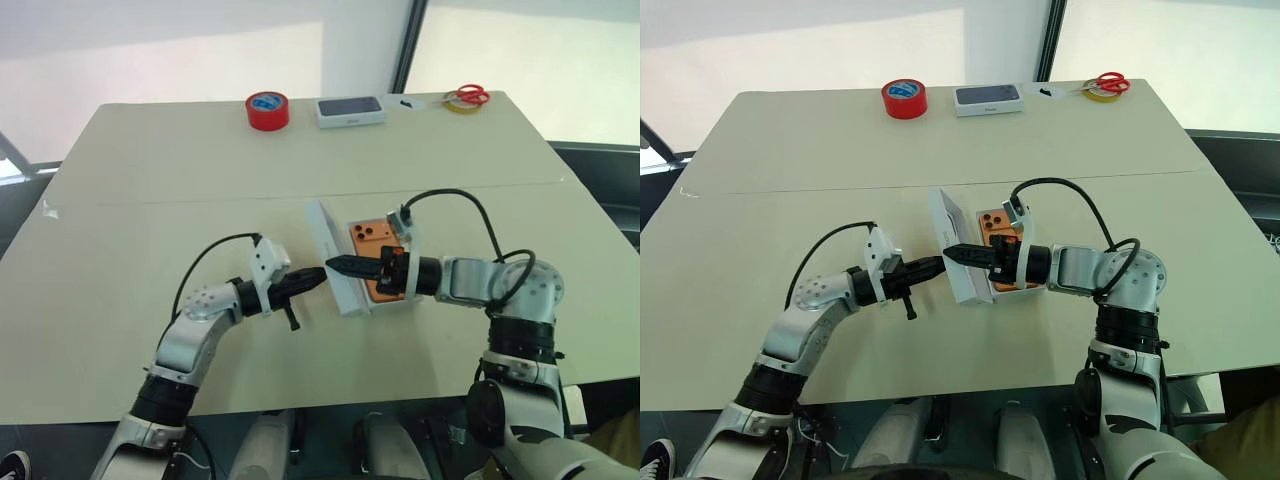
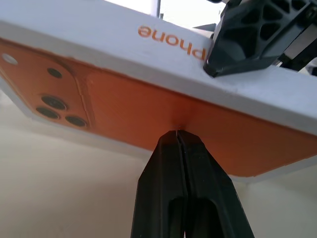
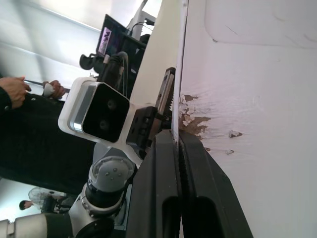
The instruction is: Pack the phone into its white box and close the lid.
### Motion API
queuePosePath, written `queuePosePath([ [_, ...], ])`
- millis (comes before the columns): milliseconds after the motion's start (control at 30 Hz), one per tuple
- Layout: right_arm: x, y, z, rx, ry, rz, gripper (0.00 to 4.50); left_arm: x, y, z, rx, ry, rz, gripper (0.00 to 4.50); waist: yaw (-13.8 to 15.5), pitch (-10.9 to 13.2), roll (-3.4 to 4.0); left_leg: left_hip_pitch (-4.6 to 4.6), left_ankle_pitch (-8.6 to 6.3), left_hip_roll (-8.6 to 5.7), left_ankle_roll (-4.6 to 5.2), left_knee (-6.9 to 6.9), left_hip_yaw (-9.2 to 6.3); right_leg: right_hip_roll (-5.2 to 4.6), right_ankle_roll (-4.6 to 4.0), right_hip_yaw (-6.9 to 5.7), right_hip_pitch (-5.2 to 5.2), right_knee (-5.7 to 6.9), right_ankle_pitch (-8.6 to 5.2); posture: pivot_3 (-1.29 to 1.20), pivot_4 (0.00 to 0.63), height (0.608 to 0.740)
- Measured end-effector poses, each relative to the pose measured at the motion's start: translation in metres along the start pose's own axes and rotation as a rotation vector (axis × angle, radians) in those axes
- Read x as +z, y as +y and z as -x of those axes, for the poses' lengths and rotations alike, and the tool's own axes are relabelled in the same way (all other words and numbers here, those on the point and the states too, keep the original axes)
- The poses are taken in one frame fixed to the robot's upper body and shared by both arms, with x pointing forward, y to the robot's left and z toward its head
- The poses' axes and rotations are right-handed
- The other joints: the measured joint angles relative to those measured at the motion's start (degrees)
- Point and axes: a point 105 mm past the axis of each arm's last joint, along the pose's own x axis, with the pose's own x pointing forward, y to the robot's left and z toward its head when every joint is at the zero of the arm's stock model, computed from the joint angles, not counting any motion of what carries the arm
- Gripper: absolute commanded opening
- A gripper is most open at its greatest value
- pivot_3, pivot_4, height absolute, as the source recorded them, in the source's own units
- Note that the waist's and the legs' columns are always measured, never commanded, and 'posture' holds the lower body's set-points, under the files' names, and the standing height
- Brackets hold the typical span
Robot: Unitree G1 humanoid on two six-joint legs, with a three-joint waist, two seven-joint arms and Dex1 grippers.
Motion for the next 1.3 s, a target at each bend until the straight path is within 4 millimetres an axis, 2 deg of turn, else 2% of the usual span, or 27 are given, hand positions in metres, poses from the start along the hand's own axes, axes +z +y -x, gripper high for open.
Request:
queuePosePath([
  [133,0.003,-0.003,0.002,-0.019,-0.013,0.010,0.00,-0.007,0.000,-0.009,0.007,0.005,0.028,0.04,0.06,-0.01,-0.01,0.00,0.00,0.00,0.00,0.01,0.00,0.00,0.00,0.00,0.01,0.00,0.00,0.00,0.150,0.738],
  [167,0.005,-0.004,0.002,-0.025,-0.019,0.012,0.29,-0.007,0.000,-0.012,0.007,0.004,0.033,0.01,0.11,-0.01,-0.01,-0.01,0.00,0.00,0.00,0.02,0.00,0.00,0.00,0.00,0.01,0.00,0.00,0.00,0.150,0.738],
  [233,0.009,-0.007,0.006,-0.034,-0.022,0.005,0.92,-0.008,0.002,-0.020,0.008,0.005,0.041,0.00,0.15,-0.01,-0.01,-0.01,0.00,-0.01,0.02,0.05,0.00,0.00,0.00,-0.01,0.04,-0.02,0.00,0.00,0.150,0.738],
  [367,0.014,-0.023,0.015,-0.105,-0.026,-0.017,2.89,-0.010,0.000,-0.034,-0.002,0.005,0.053,0.00,0.07,0.00,-0.01,-0.03,0.00,-0.01,0.03,0.06,0.00,0.00,0.01,-0.01,0.07,-0.04,0.00,0.00,0.150,0.738],
  [433,0.018,-0.025,0.018,-0.119,-0.030,-0.005,3.91,-0.011,0.001,-0.039,-0.004,0.004,0.061,0.00,0.01,0.00,-0.01,-0.05,0.00,-0.01,0.04,0.06,0.01,0.00,0.01,-0.01,0.12,-0.03,0.01,0.00,0.150,0.738],
  [700,0.041,-0.035,0.047,-0.216,-0.089,0.058,3.91,0.019,-0.003,-0.063,-0.050,-0.091,0.007,0.00,0.08,0.00,-0.03,-0.04,-0.01,0.00,0.05,0.12,0.00,0.00,0.01,-0.02,0.34,-0.05,0.00,0.00,0.150,0.738],
  [833,0.043,-0.035,0.051,-0.224,-0.093,0.079,3.91,0.016,-0.005,-0.067,-0.059,-0.092,0.028,0.00,-0.04,0.00,-0.03,-0.05,0.00,0.01,0.05,0.11,0.00,0.01,0.02,-0.03,0.33,-0.05,0.00,0.00,0.150,0.738],
  [1033,0.055,-0.041,0.080,-0.347,-0.103,0.202,3.91,0.008,-0.007,-0.071,-0.065,-0.081,0.048,0.00,0.44,0.01,-0.03,-0.05,-0.03,0.00,0.10,0.18,0.00,0.00,0.02,-0.04,0.40,-0.16,0.00,0.00,0.150,0.738],
  [1133,0.059,-0.050,0.097,-0.428,-0.100,0.270,3.91,0.010,-0.011,-0.079,-0.084,-0.090,0.043,0.00,0.86,0.02,-0.05,-0.05,-0.05,0.00,0.12,0.22,0.00,0.00,0.02,-0.04,0.43,-0.21,0.00,0.00,0.150,0.738],
  [1300,0.061,-0.064,0.105,-0.534,-0.068,0.413,3.91,0.010,-0.017,-0.087,-0.111,-0.088,0.036,0.00,1.05,0.02,-0.05,-0.05,-0.05,0.01,0.12,0.21,0.00,0.00,0.02,-0.04,0.43,-0.22,0.00,0.00,0.150,0.738],
])
